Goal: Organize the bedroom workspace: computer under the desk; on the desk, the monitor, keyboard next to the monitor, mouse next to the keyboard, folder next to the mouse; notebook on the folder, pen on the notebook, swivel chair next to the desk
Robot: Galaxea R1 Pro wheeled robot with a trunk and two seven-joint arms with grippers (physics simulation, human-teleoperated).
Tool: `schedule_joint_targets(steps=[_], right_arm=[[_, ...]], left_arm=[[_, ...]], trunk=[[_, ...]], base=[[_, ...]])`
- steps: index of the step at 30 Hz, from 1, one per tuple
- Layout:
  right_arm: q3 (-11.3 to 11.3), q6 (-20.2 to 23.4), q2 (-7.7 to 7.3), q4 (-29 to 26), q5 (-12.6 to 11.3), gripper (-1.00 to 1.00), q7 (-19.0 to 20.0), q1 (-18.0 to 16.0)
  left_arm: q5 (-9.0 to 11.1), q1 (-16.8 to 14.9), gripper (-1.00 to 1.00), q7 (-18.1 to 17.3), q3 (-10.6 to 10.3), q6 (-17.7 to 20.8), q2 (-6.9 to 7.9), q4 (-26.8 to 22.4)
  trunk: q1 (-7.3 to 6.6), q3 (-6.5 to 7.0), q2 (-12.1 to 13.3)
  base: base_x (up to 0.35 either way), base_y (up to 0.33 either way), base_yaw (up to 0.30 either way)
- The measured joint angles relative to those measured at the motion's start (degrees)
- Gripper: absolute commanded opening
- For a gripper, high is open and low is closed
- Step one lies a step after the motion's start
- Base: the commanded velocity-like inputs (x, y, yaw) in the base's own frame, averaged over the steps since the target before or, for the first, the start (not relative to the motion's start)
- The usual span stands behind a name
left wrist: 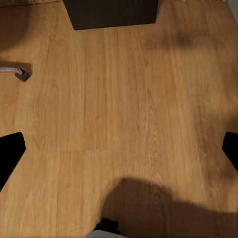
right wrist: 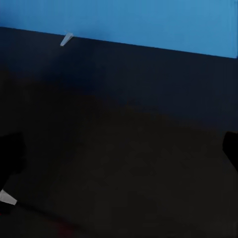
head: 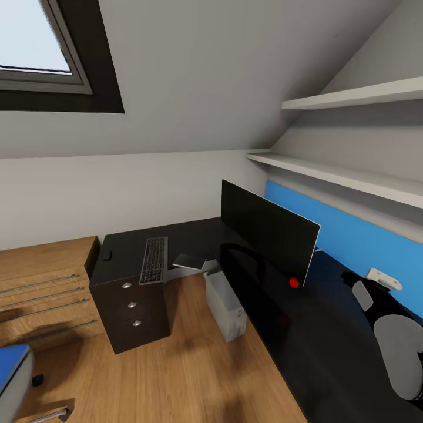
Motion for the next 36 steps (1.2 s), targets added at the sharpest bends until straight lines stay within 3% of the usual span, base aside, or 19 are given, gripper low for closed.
schedule_joint_targets(steps=[14, 18, 22, 36], right_arm=[[0.08, -1.50, -0.20, -0.09, 2.22, 1.00, 0.06, 0.09], [0.08, -4.70, -0.55, 0.03, 5.64, 1.00, 0.03, 0.10], [0.11, -5.27, -0.78, 0.19, 6.77, 1.00, 0.00, 0.10], [0.20, -5.55, -2.00, 0.34, 7.15, 1.00, 0.00, 0.10]], left_arm=[[-0.09, 0.00, 1.00, 0.01, 0.00, -0.01, 0.00, 0.00], [-0.09, 0.00, 1.00, 0.01, -0.03, 0.00, 0.00, 0.00], [-0.04, 0.00, 1.00, -0.04, -0.13, 0.00, -0.01, 0.00], [0.00, 0.00, 1.00, -0.07, -0.23, 0.00, -0.04, 0.00]], trunk=[[0.02, 0.00, 0.01], [0.02, 0.00, 0.01], [0.00, 0.00, -0.01], [0.00, 0.00, 0.00]], base=[[0.110, 0.019, 0.000], [0.084, 0.129, 0.000], [0.113, 0.029, 0.000], [0.155, 0.001, 0.000]])
